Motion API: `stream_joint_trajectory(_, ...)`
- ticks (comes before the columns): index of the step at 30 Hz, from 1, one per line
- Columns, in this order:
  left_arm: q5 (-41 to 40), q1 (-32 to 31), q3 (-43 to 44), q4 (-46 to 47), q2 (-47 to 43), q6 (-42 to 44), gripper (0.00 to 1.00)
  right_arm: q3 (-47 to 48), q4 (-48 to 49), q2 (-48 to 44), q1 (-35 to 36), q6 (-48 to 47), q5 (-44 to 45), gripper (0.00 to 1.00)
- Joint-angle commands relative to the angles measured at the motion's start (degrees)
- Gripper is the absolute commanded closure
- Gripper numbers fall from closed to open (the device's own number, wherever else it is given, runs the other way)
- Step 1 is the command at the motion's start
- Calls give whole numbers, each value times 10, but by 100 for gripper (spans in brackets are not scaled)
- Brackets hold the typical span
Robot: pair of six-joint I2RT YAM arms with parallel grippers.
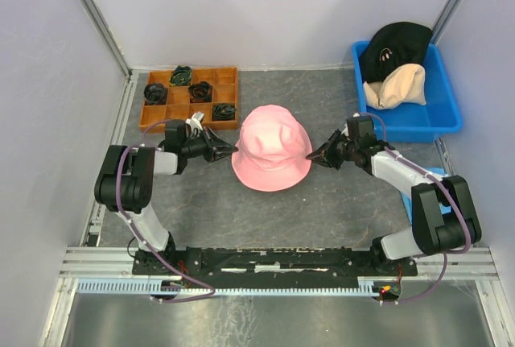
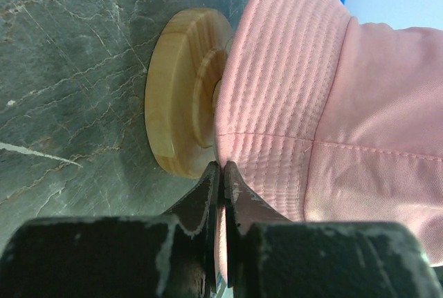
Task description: Stack the hats
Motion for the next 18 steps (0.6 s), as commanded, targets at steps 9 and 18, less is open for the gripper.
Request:
stream_joint_trajectory(9,-19,1,-8,41,11,5,54,-22,-63,-8,0,-27,67,61)
stream_joint_trajectory(18,-41,26,-11,47,-15,-13,34,-7,-127,-99,0,-43,93,58)
